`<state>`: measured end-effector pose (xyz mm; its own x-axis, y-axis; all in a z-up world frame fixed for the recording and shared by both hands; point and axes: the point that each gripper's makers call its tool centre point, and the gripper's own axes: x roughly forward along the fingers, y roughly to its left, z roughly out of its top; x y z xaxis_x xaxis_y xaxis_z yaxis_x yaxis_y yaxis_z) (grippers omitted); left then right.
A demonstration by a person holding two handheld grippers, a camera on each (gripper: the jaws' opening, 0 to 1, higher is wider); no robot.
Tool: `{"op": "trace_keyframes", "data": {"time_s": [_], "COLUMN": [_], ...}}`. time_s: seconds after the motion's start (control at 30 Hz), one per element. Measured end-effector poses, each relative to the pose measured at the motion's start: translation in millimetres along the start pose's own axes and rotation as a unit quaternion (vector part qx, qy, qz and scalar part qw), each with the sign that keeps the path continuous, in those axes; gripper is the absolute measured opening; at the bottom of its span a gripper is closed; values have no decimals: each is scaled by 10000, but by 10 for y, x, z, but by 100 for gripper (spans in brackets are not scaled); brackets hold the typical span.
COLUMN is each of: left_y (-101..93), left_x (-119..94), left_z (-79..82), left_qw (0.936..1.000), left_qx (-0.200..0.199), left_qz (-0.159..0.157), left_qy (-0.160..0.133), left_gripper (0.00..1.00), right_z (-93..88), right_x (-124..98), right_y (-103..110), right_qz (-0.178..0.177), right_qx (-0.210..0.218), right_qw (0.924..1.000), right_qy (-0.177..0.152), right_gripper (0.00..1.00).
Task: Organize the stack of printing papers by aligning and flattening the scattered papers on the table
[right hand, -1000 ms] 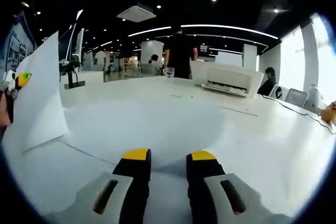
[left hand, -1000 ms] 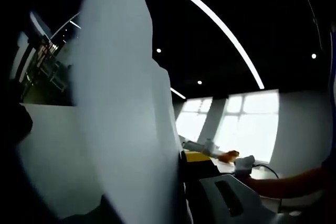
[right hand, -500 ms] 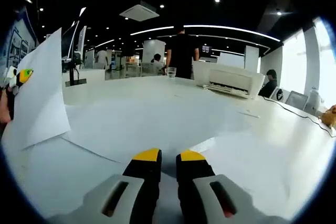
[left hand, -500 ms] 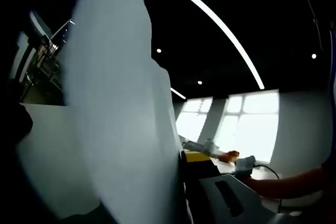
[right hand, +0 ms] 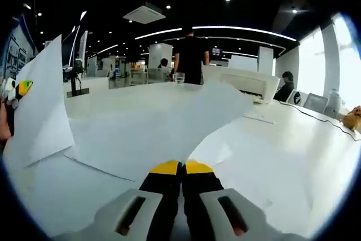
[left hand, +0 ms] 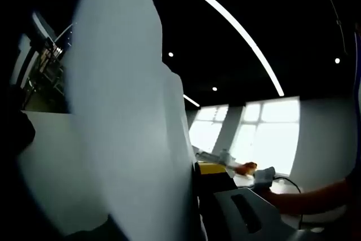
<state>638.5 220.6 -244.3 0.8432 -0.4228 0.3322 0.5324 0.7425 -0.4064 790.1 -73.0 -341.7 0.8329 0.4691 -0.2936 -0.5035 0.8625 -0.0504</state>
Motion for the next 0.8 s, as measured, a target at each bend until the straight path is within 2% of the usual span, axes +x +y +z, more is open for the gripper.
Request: {"op": "trace_keyframes", "data": {"time_s": [0.37, 0.8], "left_y": [1, 6], "left_x": [1, 13], "left_z": [-8, -26], "left_qw": [10000, 10000], "left_qx": [13, 48], "left_qz": [8, 23], "left_qy": [18, 76], "left_gripper": [7, 7], "right_z": [182, 214], "right_x": [-161, -199], "right_y": [-36, 25], "right_qz": [9, 157], "right_qx": [390, 539], "right_qw": [9977, 9963], "right_qy": [-550, -655], "right_gripper": [0, 0]}}
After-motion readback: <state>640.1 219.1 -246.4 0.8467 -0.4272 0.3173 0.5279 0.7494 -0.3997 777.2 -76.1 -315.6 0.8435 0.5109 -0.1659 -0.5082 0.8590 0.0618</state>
